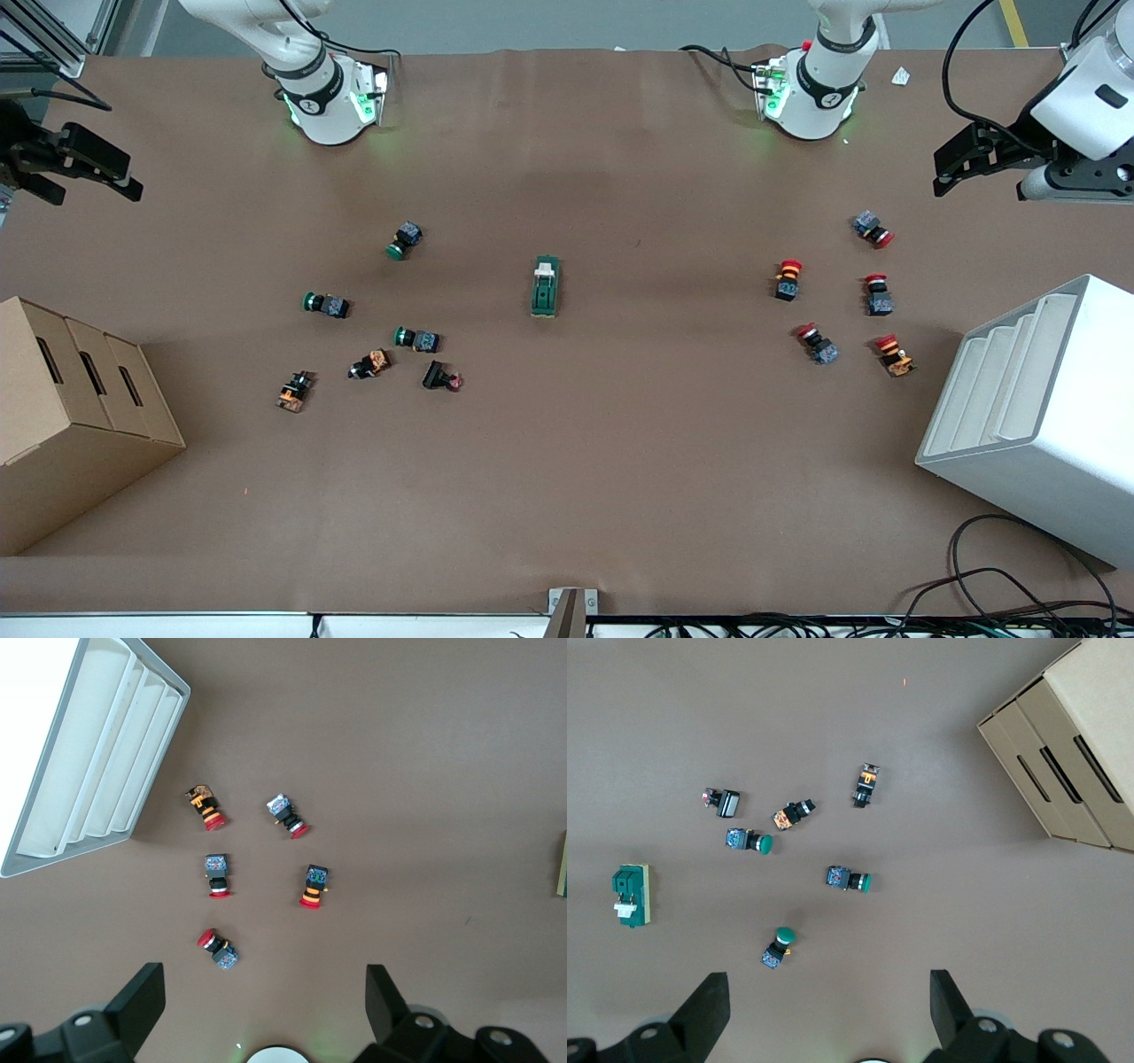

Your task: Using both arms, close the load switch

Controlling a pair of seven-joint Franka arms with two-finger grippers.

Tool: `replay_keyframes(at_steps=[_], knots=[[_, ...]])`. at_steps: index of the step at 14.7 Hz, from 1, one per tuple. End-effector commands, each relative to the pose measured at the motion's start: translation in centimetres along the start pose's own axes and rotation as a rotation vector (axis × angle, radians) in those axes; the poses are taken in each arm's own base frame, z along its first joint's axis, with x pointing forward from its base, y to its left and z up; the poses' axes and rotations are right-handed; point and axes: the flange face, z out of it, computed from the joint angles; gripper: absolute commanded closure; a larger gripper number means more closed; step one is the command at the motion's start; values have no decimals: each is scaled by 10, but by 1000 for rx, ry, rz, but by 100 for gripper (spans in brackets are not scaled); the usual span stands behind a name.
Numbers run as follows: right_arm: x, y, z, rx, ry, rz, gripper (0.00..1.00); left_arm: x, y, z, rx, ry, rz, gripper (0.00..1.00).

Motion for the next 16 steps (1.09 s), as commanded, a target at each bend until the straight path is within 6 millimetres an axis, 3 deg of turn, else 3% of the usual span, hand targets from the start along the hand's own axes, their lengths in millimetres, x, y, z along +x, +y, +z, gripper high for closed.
replay_keyframes(at_steps=[1,5,8,10,14,16], knots=[[-6,4,-4,-14,5,-38,0,1,2,-3,-3,0,0,0],[-8,-6,0,-89,-25,-52,0,12,11,-7,-24,10,19,0],[-7,-9,1,-76,-24,-52,0,23,62,1,-85,7,93,0],[-5,-18,4,-73,-20,-16,0,31,116,11,-89,54,118,0],[10,-54,25,-80,-24,97,0,37,231,68,-98,41,-53,0],[22,-73,43,-87,-33,126,0,28,298,105,-56,67,-95,0]])
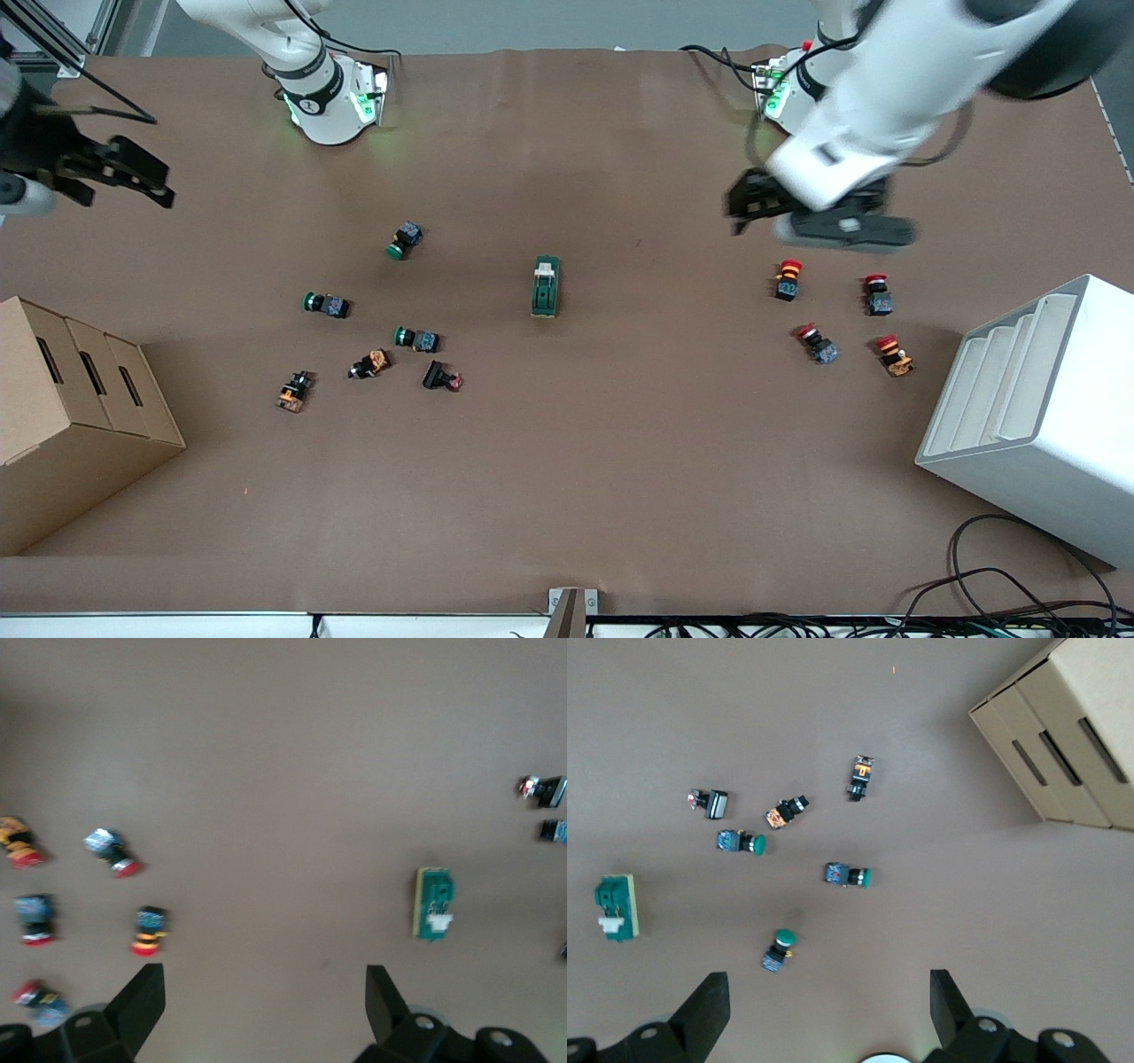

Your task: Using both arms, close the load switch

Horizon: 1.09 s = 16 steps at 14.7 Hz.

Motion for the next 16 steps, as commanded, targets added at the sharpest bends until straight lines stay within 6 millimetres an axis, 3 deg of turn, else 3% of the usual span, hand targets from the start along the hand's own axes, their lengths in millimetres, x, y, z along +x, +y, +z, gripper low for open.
replay_keyframes(at_steps=[1,4,6,8,12,14,16], knots=[[20,-21,26,-19,-1,31,0,-14,72,56,56,39,-65,0],[44,-41,61,-29,-2,19,0,-56,147,124,65,101,-183,0],[61,-52,91,-24,-24,35,0,-80,183,166,91,163,-237,0],[76,-60,118,-27,-34,81,0,-119,221,207,116,210,-267,0],[90,-81,154,-39,-43,182,0,-182,262,288,174,315,-296,0],[91,-86,161,-43,-49,186,0,-212,275,325,171,395,-297,0],[86,-107,167,-41,-58,266,0,-251,284,366,163,533,-241,0]])
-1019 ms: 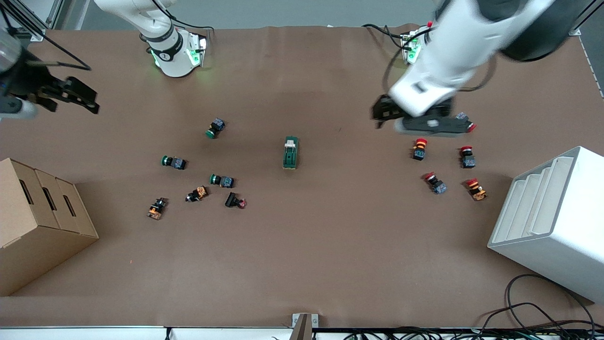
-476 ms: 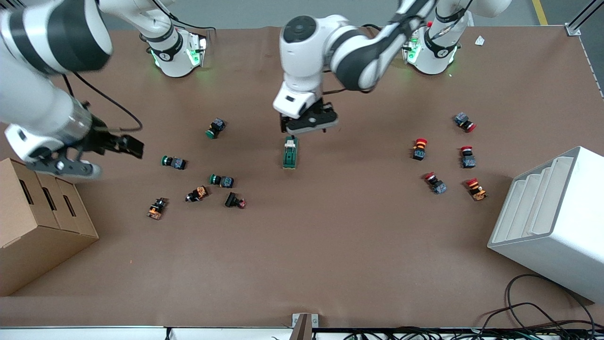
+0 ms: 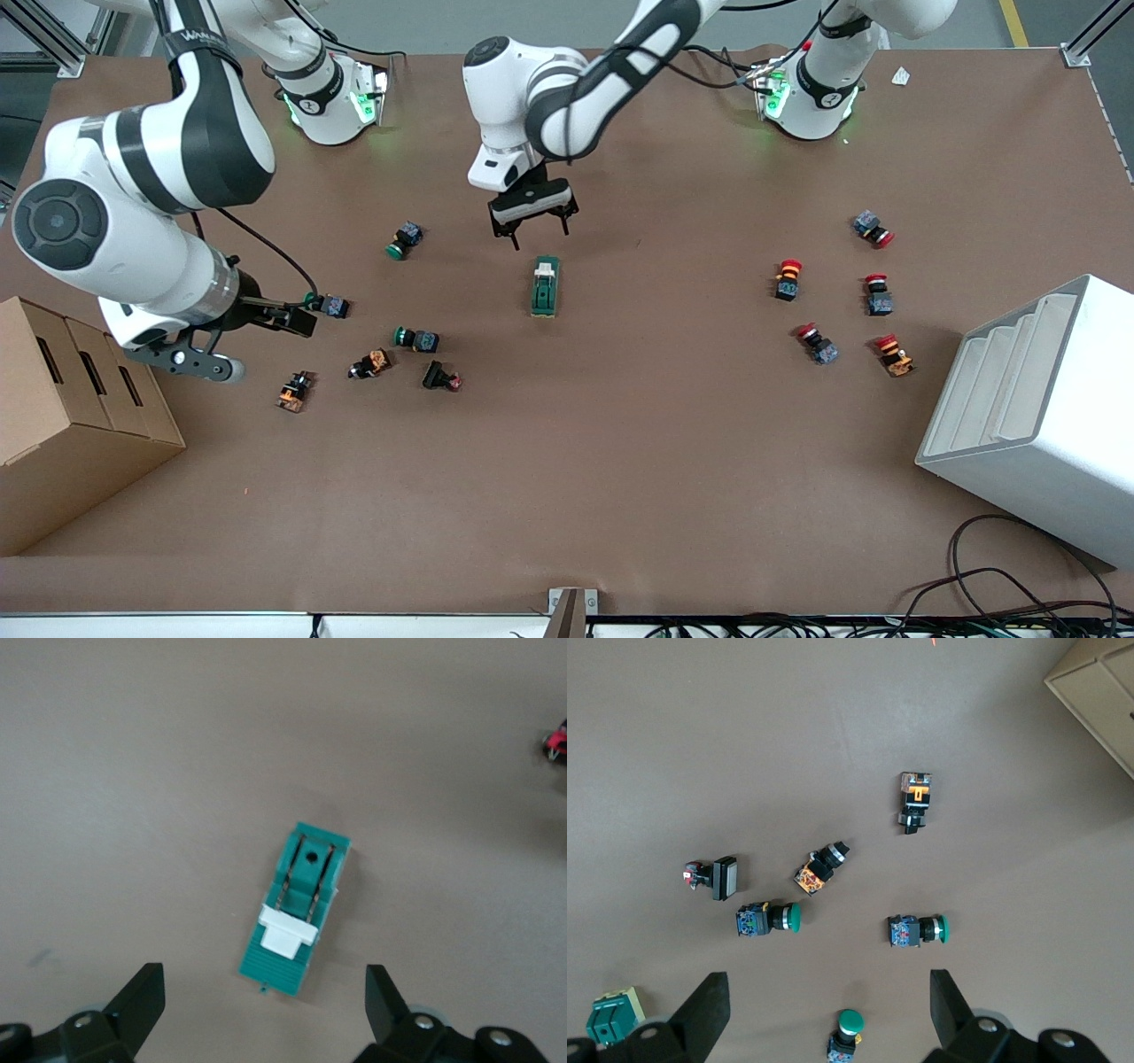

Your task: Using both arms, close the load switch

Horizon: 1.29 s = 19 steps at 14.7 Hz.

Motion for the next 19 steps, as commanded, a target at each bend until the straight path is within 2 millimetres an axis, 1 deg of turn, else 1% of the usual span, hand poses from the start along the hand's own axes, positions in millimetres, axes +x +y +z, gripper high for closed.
replay_keyframes(at_steps=[1,2,3,4,5,7,8,9,11,12,14,16,18,19], knots=[[-13,-29,5,4,-4,111,0,-53,-1,27,-65,177,9,0],[-18,-39,10,2,-8,135,0,-63,-6,41,-93,242,-3,0],[-21,-46,14,6,-5,162,0,-75,-13,53,-116,288,3,0],[-28,-58,20,35,-26,224,0,-88,-19,59,-141,323,22,0],[-32,-63,23,59,-45,262,0,-95,-27,68,-139,344,50,0],[-46,-82,29,59,-58,254,0,-101,-36,76,-150,388,94,0],[-50,-88,33,72,-70,294,0,-106,-40,78,-166,433,116,0],[-56,-97,43,100,-87,346,0,-106,-45,85,-174,477,119,0],[-75,-122,66,133,-87,414,0,-117,-51,97,-216,545,129,0],[-80,-130,73,146,-77,461,0,-120,-54,107,-221,580,116,0],[-96,-153,85,216,-87,534,0,-133,-62,124,-235,653,104,0],[-111,-169,105,288,-91,572,0,-140,-64,140,-260,693,151,0],[-130,-183,129,307,-90,568,0,-147,-66,146,-273,732,197,0],[-135,-189,137,321,-98,594,0,-151,-66,149,-281,751,229,1]])
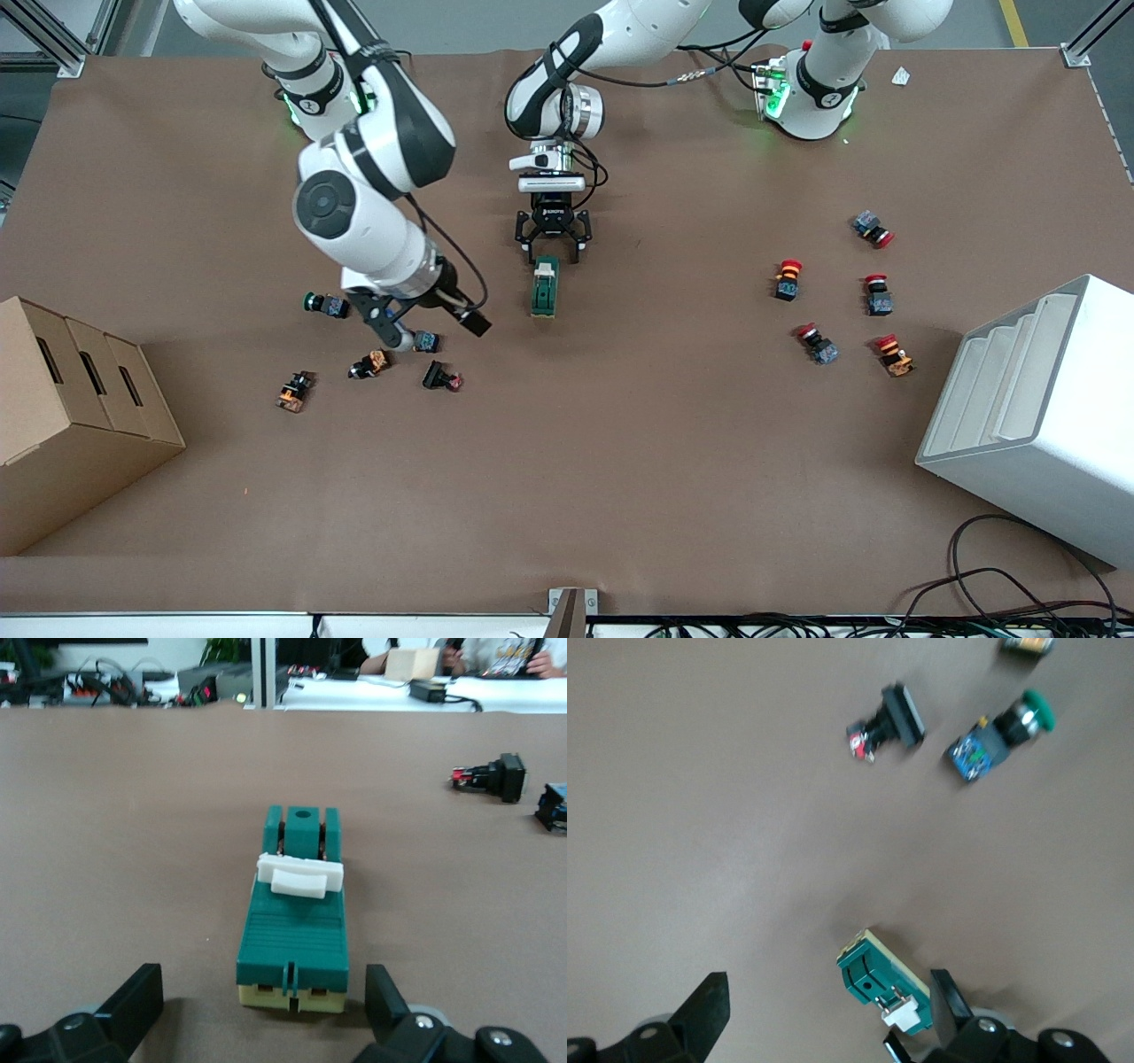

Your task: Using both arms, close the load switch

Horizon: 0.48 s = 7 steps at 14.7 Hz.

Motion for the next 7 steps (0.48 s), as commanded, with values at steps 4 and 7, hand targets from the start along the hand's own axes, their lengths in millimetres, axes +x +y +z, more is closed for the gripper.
replay_keyframes(at_steps=[4,7], knots=[[-54,11,72,4,-22,78,0,-21,0,11,-62,75,74,0],[-85,15,105,1,-73,112,0,-21,1,12,-71,80,76,0]])
